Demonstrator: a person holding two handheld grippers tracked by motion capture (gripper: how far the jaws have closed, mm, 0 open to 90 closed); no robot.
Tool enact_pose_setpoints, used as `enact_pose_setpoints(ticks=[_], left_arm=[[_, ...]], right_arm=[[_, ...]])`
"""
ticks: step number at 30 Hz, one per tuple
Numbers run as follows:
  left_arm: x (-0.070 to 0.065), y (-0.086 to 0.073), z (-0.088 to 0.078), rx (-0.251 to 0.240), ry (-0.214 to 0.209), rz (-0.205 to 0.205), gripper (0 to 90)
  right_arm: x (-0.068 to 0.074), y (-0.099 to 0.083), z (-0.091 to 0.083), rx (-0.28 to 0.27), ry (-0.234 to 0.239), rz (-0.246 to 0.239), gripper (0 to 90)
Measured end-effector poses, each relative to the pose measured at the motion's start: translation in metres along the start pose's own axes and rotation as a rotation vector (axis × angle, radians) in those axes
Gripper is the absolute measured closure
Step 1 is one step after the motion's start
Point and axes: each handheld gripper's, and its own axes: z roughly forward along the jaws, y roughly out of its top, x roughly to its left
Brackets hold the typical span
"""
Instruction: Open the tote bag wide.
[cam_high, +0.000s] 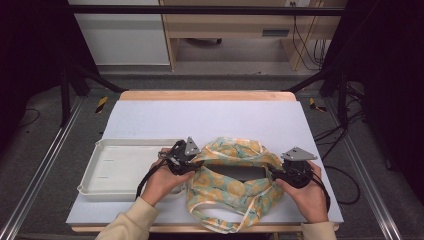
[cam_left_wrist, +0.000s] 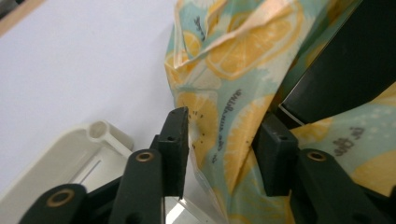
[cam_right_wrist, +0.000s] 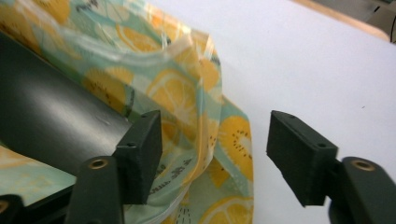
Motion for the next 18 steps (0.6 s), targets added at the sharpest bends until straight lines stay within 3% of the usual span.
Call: enact_pose_setpoints(ticks=[5,9,13,18], left_arm=[[-0.002,0.005,-0.016,-0.045,-0.002,0.024,50.6],[-0.002,0.005,-0.023,-0.071,0.003,0.018,49.0],[0.000,0.003,-0.023,-0.072,-0.003,0.011,48.8],[0.000,0.003,-0.024,-0.077,-0.001,0.014,49.9]], right_arm=[[-0.002,0.010,-0.013,-0.030,-0.004,0.028,31.5],[0.006,0.021,-0.026,-0.060,0.007,0.030,30.7],[0.026,0.035,-0.032,-0.087,0.073,0.006,32.4],[0.063,0.046,-0.023,-0.078,0.206,-0.030,38.9]])
